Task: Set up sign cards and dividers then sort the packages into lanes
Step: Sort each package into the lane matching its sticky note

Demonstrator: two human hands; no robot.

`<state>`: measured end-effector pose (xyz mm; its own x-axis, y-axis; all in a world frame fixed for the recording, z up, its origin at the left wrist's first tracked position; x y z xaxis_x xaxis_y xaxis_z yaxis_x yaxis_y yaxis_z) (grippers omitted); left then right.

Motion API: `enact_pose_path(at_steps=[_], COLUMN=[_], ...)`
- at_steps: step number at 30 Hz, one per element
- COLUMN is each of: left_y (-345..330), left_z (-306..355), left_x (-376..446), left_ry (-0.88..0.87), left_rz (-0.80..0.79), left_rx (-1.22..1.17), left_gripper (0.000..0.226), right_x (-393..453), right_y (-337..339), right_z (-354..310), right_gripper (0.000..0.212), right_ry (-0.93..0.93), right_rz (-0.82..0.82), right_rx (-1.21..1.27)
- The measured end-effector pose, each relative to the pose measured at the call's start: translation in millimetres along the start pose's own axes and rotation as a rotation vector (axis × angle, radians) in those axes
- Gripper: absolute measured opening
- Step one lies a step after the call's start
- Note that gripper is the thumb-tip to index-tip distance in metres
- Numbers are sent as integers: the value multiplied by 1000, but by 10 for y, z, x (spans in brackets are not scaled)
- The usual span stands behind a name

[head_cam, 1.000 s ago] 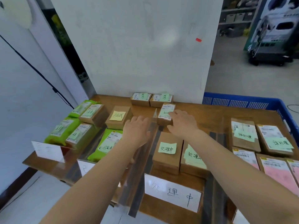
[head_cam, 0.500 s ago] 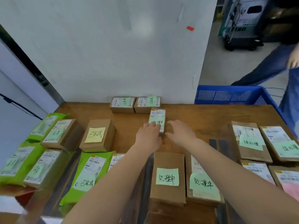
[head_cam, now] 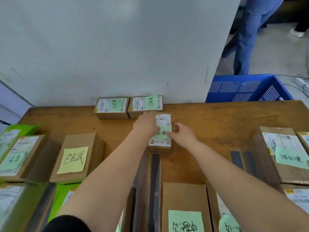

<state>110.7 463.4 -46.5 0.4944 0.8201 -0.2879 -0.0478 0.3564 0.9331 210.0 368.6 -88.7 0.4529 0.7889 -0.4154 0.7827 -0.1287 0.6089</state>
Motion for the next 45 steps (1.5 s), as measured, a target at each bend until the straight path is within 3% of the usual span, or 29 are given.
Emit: enact_pose_path(at_steps=[4, 7, 12, 16, 24, 28, 32, 45], left_y=[-120, -227, -134, 89, 36, -188, -448, -846], left_z=[-141, -176, -103, 129, 614, 856, 979, 994], left_x=[120, 154, 136, -52, -584, -735, -811, -938], left_ry=[89, 86, 47, -61, -132, -129, -95, -42], left_rz=[-149, -199, -151, -65, -73, -113, -171, -269], left_rx=[-121, -149, -199, -157, -325, -382, -389, -385], left_gripper=[27, 30, 25, 24, 19, 35, 38, 21], right_x=[96, 115, 56, -95, -577, -781, -865, -970], right_y=[-71, -103, -30, 170, 634, 785, 773, 596], right_z=[13, 32, 29, 29, 362, 644, 896, 1247], right_gripper=[59, 49, 38, 40, 50, 49, 46, 47], right_ry=[-31, -57, -75, -55, -73, -140, -207, -282], right_rz=[-26, -28, 20, 83, 134, 140, 121, 26], right_rx=[98, 229, 413, 455, 380, 337, 254, 100])
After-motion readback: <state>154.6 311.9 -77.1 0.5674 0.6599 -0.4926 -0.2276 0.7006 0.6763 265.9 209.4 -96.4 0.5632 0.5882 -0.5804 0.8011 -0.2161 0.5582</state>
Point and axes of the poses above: each hand's wrist, its own x-axis towards the middle knuckle, its own y-axis out of the back of the hand, z = x × y, the point moved 8 cm from there along x, towards the middle knuckle
